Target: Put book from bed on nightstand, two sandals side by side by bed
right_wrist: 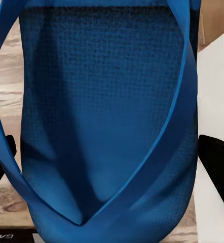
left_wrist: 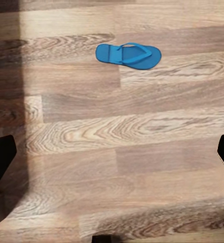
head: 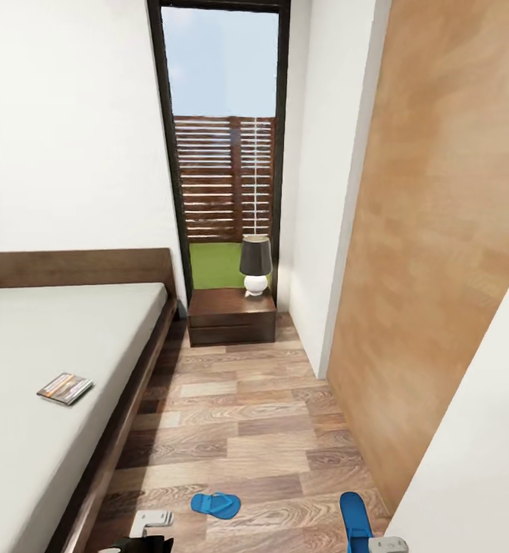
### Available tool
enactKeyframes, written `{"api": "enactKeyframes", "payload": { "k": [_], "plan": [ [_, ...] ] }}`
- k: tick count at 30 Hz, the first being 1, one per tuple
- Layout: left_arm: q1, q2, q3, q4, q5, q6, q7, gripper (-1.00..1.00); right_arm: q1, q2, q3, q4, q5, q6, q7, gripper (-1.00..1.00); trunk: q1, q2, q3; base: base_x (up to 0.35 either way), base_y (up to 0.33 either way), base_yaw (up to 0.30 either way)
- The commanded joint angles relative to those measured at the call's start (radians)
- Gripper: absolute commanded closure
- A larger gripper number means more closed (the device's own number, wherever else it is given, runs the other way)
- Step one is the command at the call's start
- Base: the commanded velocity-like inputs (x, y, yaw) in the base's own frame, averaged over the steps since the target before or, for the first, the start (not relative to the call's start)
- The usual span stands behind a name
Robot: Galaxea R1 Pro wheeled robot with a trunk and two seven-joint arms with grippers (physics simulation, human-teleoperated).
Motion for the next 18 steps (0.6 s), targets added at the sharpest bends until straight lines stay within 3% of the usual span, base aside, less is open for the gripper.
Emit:
{"api": "enactKeyframes", "payload": {
  "k": [1, 18],
  "plan": [
    [0.0, 0.0, -0.001, -0.002, 0.003, 0.006, -0.003, -1.0, 0.0, 0.0, 0.003, -0.002, 0.0, 0.005, 0.0, 1.0, 0.0, -0.001, -0.001, 0.195, -0.135, 0.015],
    [0.0, 0.0, -0.001, -0.002, 0.003, 0.006, -0.003, -1.0, 0.0, 0.001, 0.005, -0.001, 0.001, 0.005, 0.001, 1.0, 0.0, -0.001, -0.002, 0.187, -0.064, 0.096]
  ]
}}
